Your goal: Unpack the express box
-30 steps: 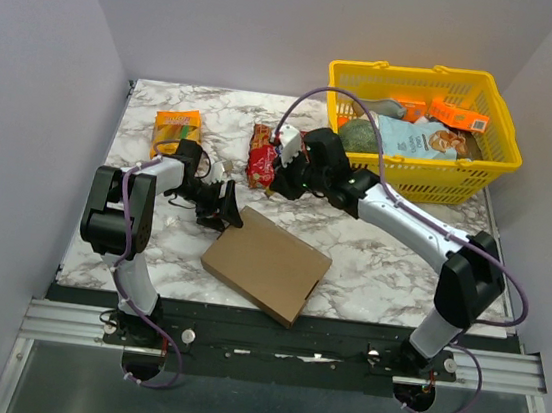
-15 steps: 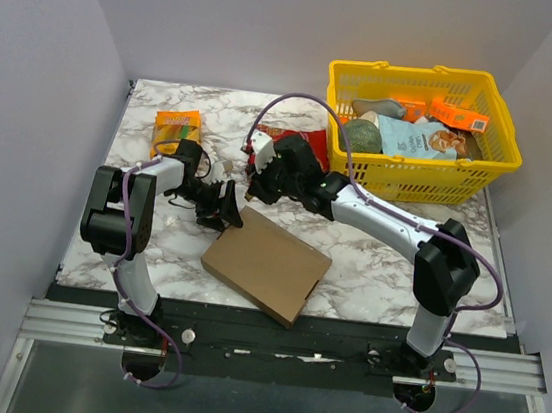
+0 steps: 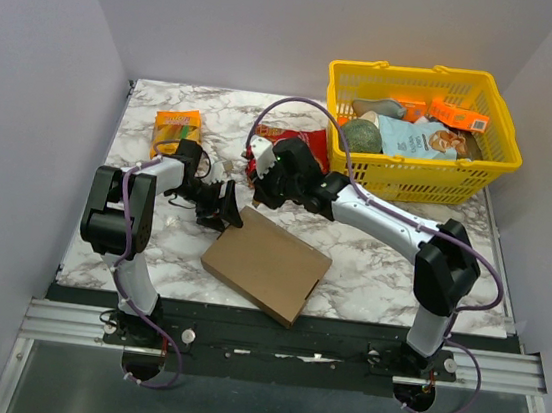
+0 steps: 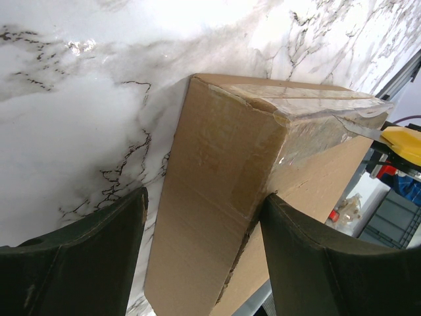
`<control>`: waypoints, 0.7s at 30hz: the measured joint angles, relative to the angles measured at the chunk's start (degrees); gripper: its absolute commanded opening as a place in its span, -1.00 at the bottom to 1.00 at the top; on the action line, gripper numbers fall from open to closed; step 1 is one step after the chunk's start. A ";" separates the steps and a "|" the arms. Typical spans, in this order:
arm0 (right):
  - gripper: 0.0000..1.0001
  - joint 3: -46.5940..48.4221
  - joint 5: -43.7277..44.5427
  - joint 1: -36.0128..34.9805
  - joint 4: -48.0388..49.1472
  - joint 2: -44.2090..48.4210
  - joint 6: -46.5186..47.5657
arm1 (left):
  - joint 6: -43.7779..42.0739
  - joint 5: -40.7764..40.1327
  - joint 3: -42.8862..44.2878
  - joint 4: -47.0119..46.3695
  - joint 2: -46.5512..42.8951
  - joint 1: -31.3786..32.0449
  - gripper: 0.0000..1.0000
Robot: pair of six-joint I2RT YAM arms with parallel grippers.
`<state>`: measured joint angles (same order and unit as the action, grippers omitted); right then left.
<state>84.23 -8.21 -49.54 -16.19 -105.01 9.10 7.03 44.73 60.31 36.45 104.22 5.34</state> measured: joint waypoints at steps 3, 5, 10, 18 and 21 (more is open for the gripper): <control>-0.99 -0.17 0.00 0.00 -0.39 0.22 0.00 | -0.02 0.02 0.00 0.00 0.00 0.00 0.50; -0.99 -0.31 -0.02 0.00 -0.44 0.33 0.00 | -0.02 0.02 0.00 0.02 0.00 0.00 0.50; -0.99 -0.44 -0.07 0.00 -0.48 0.35 0.00 | -0.02 0.00 0.00 0.02 0.00 0.00 0.50; -0.99 -0.55 -0.20 -0.02 -0.50 0.35 0.00 | -0.02 0.00 0.00 0.02 0.00 0.00 0.50; -0.99 -0.55 -0.22 -0.02 -0.50 0.35 0.02 | -0.02 0.02 0.00 0.00 0.00 0.00 0.50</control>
<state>83.68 -8.43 -49.56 -16.69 -104.66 9.13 7.01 44.75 60.31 36.45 104.22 5.34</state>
